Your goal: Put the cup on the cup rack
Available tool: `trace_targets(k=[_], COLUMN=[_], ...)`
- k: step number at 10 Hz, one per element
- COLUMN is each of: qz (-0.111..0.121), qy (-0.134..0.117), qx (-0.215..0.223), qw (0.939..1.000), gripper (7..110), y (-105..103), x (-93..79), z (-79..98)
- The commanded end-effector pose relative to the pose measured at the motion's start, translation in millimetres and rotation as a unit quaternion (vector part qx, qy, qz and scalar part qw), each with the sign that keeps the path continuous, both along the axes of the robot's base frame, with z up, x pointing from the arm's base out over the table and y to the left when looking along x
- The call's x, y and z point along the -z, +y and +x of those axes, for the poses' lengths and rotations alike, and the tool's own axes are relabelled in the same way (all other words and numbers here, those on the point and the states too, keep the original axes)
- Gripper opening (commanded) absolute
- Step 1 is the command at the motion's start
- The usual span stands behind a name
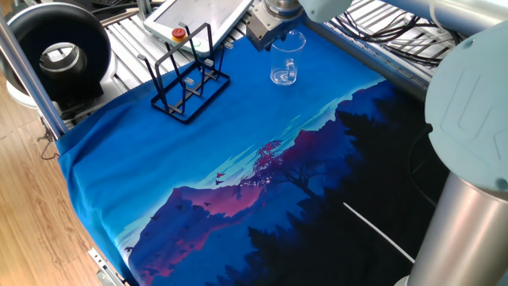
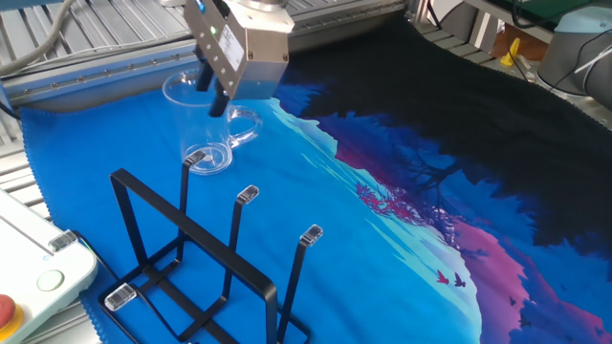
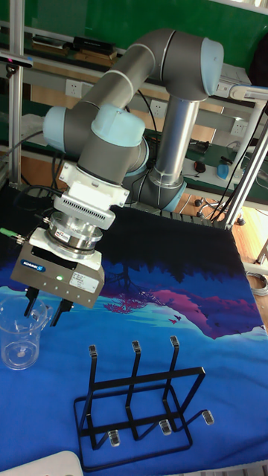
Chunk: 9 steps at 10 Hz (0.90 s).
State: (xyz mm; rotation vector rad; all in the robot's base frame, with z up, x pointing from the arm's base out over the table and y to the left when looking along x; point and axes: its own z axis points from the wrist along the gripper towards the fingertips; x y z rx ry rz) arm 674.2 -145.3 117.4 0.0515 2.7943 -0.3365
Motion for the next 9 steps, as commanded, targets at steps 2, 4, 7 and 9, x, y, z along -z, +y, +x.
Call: trace_targets(k=[2, 4, 7, 9], qz=[-0.005, -0.014, -0.008, 0.010], qy=[0.011, 0.014, 0.023, 0.019], qx=[0.004, 0.006, 0.074, 0.114], qw=[0.9999, 0.9998, 0.9970, 0.9932], gripper=[44, 44, 44, 44], y=[-5, -9, 0, 5], x=[0.0, -0.5, -7.9, -10.2], z=[-5.9, -7.7, -56.2, -77.0])
